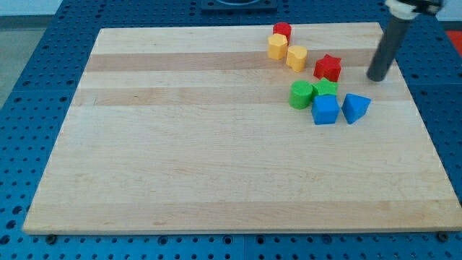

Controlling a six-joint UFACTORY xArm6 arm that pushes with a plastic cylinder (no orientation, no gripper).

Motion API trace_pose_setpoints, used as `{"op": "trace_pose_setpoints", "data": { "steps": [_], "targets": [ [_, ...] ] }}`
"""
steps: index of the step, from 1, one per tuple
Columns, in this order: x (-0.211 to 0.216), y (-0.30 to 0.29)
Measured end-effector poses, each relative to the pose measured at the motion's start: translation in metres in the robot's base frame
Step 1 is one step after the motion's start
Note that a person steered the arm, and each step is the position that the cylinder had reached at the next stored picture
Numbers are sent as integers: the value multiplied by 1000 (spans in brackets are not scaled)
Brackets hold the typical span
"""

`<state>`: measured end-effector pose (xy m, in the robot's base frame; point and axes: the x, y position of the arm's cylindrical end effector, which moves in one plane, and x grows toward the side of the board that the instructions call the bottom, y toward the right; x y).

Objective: Move the red star to the bottom side of the heart

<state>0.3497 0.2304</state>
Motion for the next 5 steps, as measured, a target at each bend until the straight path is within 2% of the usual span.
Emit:
{"op": "trace_pose_setpoints", "data": {
  "steps": [2,3,4,5],
  "targets": [
    [0,-77],
    [0,-87],
    [-1,-37],
    [-20,-5]
  ]
}}
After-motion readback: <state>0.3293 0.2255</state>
